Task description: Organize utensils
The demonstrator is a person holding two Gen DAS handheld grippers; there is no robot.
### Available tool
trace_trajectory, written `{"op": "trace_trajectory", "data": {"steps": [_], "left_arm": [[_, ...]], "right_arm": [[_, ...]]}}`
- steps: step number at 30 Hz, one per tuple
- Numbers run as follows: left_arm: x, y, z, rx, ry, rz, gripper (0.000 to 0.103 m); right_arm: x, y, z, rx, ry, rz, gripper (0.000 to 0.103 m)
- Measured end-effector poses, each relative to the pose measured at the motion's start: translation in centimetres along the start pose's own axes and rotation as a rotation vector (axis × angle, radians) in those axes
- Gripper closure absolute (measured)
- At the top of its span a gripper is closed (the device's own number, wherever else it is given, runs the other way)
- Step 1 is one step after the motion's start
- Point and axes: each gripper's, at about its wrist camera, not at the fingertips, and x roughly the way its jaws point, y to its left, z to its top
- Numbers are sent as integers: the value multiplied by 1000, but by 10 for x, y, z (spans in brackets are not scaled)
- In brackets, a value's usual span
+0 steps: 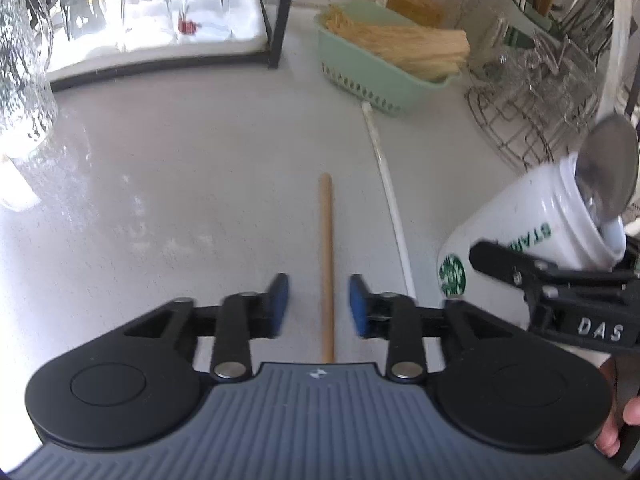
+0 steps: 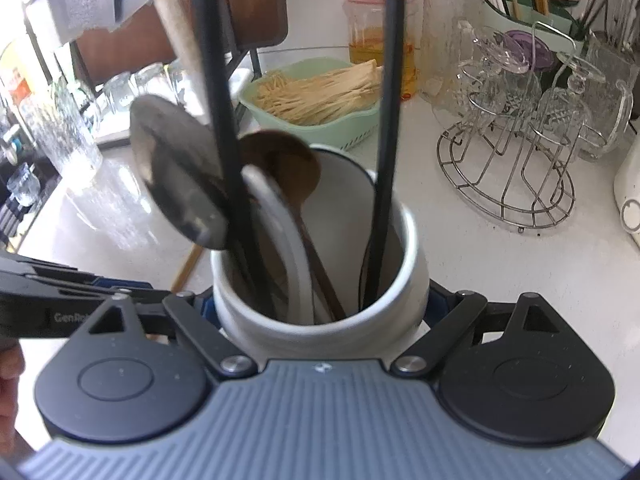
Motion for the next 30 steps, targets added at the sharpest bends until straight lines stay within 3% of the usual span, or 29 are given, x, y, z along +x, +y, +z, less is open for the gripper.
{"op": "trace_trajectory", "data": {"steps": [4,9,12,15,24,27,30], "left_arm": [[2,-1,9,19,-19,-4,62],[12,-9,20,47,-28,-29,62],[18,-13,25,56,-25,-46,62],[26,-17,30,68,-20,-54,62],[37,-25,39,132,-40,-2,64],[40,-30,42,169,-32,29,71],[41,-33,48,194,1,63,87]], "right_arm": [[-6,5,1,-28,-14,-5,6],[-20,18,-5,-112,-65,-80,6],[-28,18,-11,-103,-71,-60,7],[-31,17,-15,-114,-59,-69,13],[-33,17,-16,-105,-68,-67,13],[-33,18,-17,-96,-71,-74,13],[-33,18,-18,-94,-78,-77,13]]}}
